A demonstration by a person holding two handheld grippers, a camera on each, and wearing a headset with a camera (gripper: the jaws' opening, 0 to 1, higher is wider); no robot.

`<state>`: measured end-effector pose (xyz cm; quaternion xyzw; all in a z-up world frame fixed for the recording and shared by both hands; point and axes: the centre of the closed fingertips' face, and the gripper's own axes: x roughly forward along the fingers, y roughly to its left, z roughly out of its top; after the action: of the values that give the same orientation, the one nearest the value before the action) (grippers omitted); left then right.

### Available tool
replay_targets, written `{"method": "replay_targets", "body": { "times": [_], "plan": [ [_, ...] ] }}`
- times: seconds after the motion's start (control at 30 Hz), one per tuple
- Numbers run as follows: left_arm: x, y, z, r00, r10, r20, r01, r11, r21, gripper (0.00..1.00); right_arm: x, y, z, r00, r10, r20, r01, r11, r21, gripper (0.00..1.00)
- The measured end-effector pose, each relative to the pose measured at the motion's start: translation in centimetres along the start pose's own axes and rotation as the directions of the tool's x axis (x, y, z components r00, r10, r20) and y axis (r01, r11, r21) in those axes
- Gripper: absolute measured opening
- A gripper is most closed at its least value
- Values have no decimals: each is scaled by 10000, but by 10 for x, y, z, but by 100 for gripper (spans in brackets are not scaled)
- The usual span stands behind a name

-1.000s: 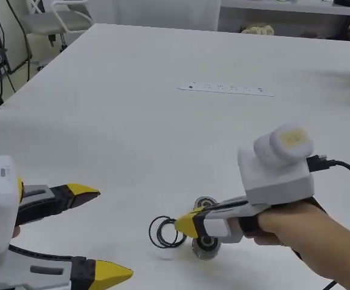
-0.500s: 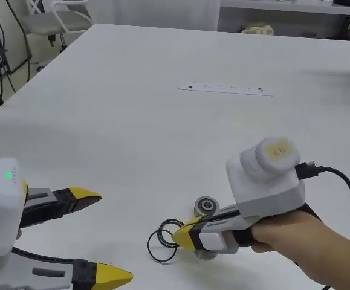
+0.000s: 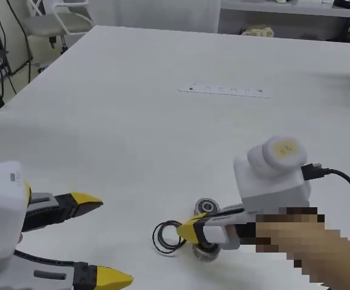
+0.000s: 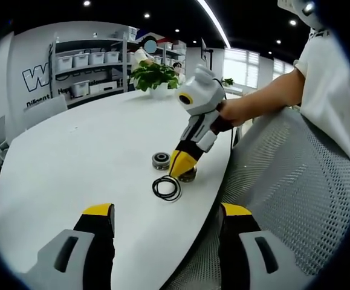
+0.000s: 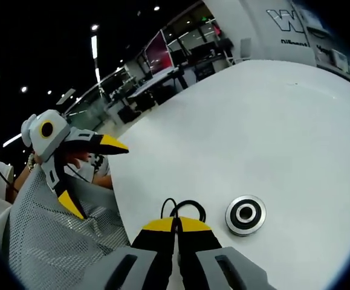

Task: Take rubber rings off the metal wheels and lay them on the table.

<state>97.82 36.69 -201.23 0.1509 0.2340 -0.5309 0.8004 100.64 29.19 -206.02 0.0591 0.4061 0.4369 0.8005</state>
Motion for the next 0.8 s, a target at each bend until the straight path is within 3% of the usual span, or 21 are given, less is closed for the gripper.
{"method": "replay_targets", "body": {
  "times": [0.5, 0.8],
  "plan": [
    [1, -1, -1, 9999, -87, -66, 87, 10000, -40, 68, 0, -9, -3, 9996, -282, 32, 280, 9983, 521, 0],
    [1, -1, -2, 9999, -100, -91, 99, 9999, -19, 68, -1, -10, -3, 9998, -205, 26, 203, 9971, 733, 0]
  ]
}}
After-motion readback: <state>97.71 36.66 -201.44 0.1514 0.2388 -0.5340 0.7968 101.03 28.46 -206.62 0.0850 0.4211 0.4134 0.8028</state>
